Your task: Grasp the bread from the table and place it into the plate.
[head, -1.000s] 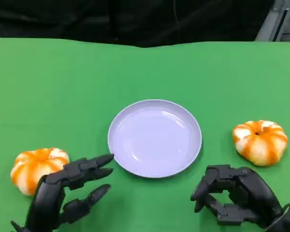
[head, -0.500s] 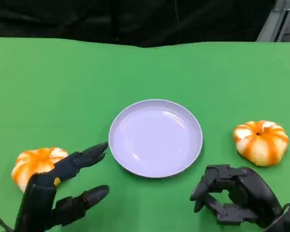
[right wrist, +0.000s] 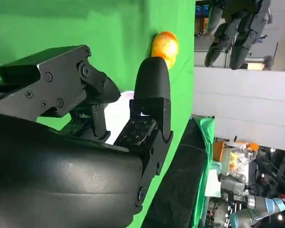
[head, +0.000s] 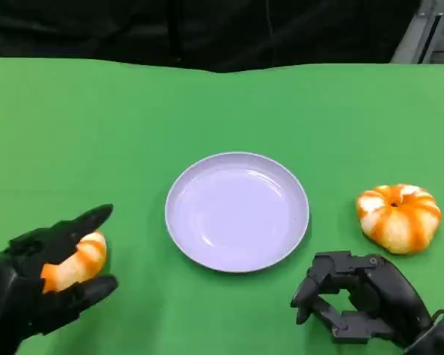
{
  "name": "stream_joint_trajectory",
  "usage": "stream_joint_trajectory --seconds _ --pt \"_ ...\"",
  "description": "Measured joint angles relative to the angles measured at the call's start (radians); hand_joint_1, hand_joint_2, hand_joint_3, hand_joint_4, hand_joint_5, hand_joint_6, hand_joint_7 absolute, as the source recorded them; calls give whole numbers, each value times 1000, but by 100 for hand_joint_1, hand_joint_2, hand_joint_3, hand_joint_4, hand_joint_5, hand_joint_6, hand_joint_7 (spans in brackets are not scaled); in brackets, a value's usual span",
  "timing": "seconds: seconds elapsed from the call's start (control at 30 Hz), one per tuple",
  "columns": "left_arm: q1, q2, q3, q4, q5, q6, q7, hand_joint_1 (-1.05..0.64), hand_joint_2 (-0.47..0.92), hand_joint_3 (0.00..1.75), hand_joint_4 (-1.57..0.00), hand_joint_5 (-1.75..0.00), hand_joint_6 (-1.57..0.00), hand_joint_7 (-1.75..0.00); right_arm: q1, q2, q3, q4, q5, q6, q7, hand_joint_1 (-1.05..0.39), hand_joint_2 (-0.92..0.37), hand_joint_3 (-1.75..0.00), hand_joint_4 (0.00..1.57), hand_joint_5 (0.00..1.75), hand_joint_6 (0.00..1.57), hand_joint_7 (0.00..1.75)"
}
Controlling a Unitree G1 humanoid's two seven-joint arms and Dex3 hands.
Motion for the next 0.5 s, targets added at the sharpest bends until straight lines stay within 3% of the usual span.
stream_joint_trajectory --seconds 0.2,0.5 --pt "2 29 -25 -20 23 45 50 -69 92 10 -72 0 -62 -1 0 0 0 0 0 0 1 10 -66 -95 88 127 95 90" --pt "5 100 -71 -29 189 326 154 -81 92 15 -70 0 -63 -1 1 0 0 -3 0 4 0 11 -65 -97 88 127 94 91"
